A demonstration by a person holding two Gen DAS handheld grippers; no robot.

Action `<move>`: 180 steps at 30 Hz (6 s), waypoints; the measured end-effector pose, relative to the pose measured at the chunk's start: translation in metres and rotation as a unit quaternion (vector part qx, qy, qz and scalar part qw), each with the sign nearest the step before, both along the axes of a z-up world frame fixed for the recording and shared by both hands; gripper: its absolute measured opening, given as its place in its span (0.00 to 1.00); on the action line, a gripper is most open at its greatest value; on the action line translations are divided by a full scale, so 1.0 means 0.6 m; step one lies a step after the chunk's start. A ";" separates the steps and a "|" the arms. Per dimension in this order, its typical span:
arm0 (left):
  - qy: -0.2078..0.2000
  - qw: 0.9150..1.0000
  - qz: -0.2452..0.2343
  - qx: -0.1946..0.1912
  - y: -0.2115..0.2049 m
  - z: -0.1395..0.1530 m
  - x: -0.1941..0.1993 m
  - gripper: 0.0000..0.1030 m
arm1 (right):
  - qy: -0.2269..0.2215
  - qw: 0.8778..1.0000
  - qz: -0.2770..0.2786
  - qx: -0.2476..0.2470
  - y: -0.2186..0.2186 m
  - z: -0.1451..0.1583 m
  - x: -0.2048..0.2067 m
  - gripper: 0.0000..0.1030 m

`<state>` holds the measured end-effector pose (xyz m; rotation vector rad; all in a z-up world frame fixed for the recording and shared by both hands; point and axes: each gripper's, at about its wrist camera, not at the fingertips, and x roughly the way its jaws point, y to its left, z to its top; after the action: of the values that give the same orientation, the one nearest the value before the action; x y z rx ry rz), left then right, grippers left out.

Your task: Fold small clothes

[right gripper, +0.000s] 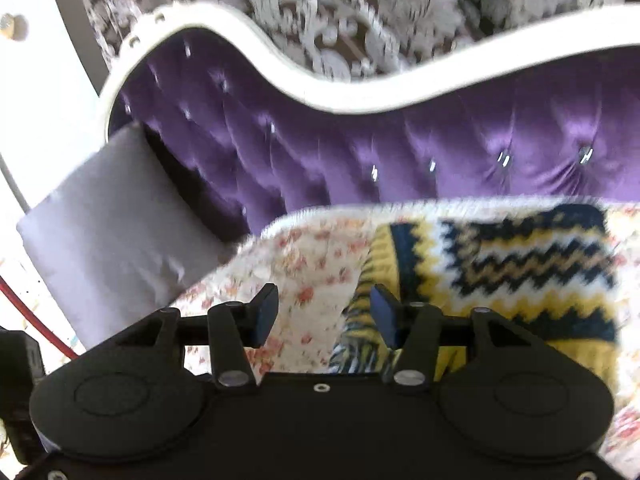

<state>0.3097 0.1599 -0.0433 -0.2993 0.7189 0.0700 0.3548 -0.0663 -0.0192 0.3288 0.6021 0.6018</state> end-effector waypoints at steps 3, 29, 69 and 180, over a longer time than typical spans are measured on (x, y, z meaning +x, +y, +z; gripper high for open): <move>-0.022 1.000 -0.006 -0.001 -0.010 0.009 -0.002 0.52 | -0.028 0.998 -0.019 -0.059 -0.017 0.006 -0.018 0.53; 0.042 0.996 -0.075 -0.022 -0.078 -0.054 0.073 0.68 | -0.018 0.988 0.107 -0.114 0.051 -0.113 -0.116 0.42; -0.009 0.999 -0.037 -0.019 -0.029 -0.025 0.055 0.99 | 0.002 0.968 -0.060 -0.245 -0.032 -0.118 0.067 1.00; -0.012 0.987 -0.156 -0.032 -0.207 0.030 -0.142 0.55 | 0.074 0.991 -0.084 -0.068 -0.278 -0.071 -0.125 0.89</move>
<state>0.2247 0.0358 -0.0251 -0.2460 0.7378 -0.2544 0.2797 -0.2334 -0.0617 0.2942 0.7468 0.3753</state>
